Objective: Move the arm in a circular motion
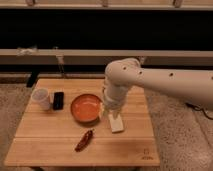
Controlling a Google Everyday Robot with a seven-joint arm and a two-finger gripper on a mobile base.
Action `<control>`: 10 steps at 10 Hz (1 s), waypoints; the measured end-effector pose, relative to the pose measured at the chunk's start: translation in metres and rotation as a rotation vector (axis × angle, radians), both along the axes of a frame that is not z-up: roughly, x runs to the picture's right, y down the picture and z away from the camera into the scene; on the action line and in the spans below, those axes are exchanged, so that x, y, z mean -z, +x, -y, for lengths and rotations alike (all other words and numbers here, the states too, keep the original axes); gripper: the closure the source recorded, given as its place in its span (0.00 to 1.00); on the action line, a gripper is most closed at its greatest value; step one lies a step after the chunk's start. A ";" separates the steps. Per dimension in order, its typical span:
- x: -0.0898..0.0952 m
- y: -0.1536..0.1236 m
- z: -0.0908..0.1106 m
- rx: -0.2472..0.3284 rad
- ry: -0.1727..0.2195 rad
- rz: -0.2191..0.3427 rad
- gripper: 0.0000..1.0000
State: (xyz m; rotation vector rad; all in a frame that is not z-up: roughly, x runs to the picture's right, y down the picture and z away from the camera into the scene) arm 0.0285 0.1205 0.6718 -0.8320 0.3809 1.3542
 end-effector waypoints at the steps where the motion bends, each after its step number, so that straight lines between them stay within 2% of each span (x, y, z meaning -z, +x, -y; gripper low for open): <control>1: -0.011 0.018 0.006 -0.029 -0.004 -0.042 0.49; 2: -0.026 0.042 0.015 -0.064 -0.006 -0.097 0.49; 5: -0.060 0.084 0.041 -0.115 0.009 -0.211 0.49; 8: -0.082 0.107 0.071 -0.115 0.046 -0.282 0.49; 10: -0.092 0.102 0.095 -0.097 0.079 -0.298 0.49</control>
